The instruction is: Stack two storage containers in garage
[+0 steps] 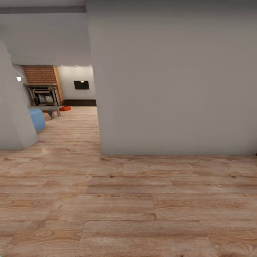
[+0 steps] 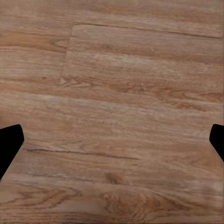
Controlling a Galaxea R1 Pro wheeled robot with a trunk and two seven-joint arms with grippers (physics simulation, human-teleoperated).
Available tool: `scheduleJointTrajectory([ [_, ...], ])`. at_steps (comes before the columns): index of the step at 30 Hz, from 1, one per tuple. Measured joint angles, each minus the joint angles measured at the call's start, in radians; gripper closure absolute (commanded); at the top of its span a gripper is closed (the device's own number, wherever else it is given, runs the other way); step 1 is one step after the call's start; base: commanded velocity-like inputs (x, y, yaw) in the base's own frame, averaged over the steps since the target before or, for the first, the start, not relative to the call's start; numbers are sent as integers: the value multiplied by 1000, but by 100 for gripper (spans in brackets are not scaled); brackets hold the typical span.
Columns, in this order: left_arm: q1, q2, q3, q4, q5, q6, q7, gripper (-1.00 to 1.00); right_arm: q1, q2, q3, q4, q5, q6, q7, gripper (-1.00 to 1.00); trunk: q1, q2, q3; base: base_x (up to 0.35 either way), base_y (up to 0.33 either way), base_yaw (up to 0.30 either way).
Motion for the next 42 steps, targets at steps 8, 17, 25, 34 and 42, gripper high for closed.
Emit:
scheduleJointTrajectory([
  [8,0,0,0,0,0,0,0,-100,0,1,-1,0,-4,0,1,-100,0,0,0,331,0,156],
  [17,0,0,0,0,0,0,0,-100,-1,1,2,0,2,0,2,-100,0,0,0,331,0,294],
  [25,0,0,0,0,0,1,0,-100,1,1,2,0,2,0,2,-100,0,0,0,331,0,289],
  [34,0,0,0,0,0,0,0,-100,0,1,3,0,2,0,3,-100,0,0,0,331,0,53],
  [42,0,-1,0,0,0,0,0,-100,0,1,3,0,3,0,3,-100,0,0,0,331,0,1],
])
